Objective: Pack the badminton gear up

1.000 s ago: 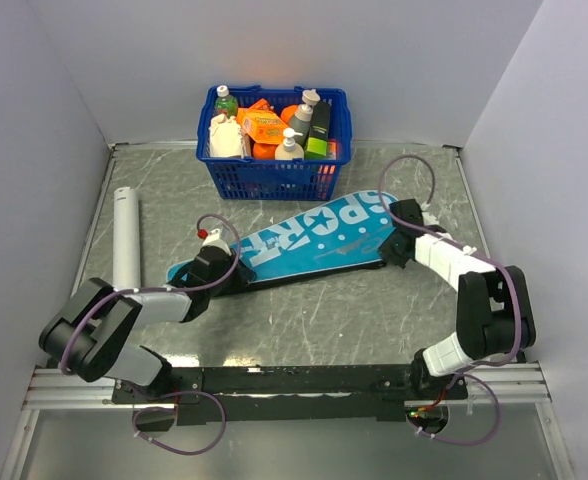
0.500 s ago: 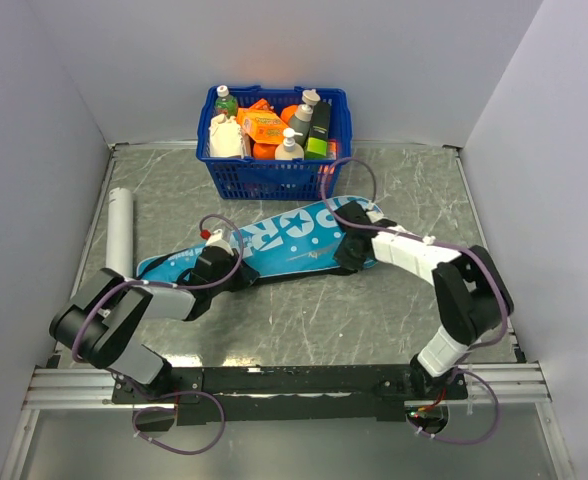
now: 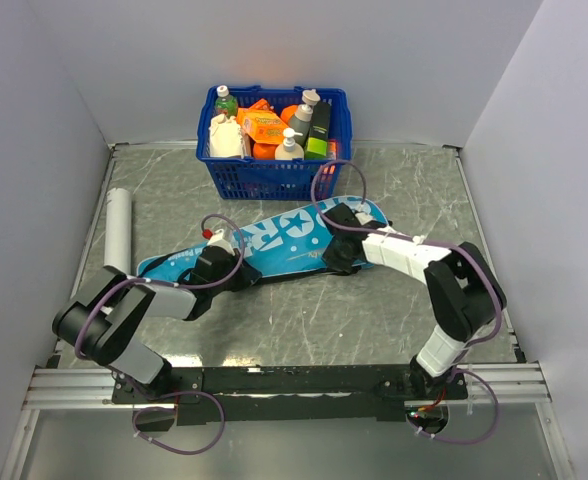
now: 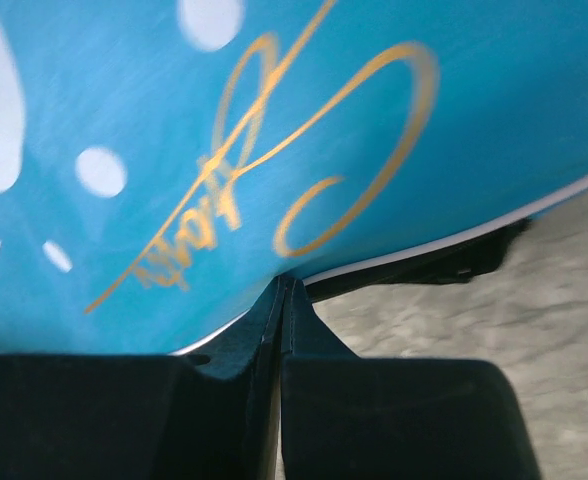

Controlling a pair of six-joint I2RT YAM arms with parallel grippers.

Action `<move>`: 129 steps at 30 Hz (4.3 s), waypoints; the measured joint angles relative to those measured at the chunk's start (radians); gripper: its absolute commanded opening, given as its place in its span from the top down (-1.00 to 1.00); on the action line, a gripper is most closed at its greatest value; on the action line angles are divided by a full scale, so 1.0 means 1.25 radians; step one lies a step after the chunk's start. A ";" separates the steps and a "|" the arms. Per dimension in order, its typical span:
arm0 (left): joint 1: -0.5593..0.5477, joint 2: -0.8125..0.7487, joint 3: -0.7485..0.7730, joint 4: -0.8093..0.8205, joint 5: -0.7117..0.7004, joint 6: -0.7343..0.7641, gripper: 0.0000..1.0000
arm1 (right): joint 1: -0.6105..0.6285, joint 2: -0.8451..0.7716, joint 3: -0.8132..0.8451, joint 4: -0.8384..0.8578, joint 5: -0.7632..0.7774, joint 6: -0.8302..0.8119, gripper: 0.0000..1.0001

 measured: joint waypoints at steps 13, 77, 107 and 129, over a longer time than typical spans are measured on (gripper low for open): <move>-0.013 -0.026 0.012 -0.030 0.022 0.006 0.87 | 0.079 0.088 0.079 0.066 -0.086 0.013 1.00; 0.345 -0.284 0.038 -0.428 -0.206 0.051 0.17 | -0.293 -0.067 -0.134 0.101 -0.192 -0.171 1.00; 0.168 -0.204 -0.017 -0.276 -0.065 -0.013 0.74 | 0.019 0.049 0.042 0.034 -0.184 -0.107 1.00; -0.021 -0.355 -0.139 -0.264 -0.094 -0.063 0.73 | 0.289 0.196 0.259 -0.057 -0.263 -0.075 1.00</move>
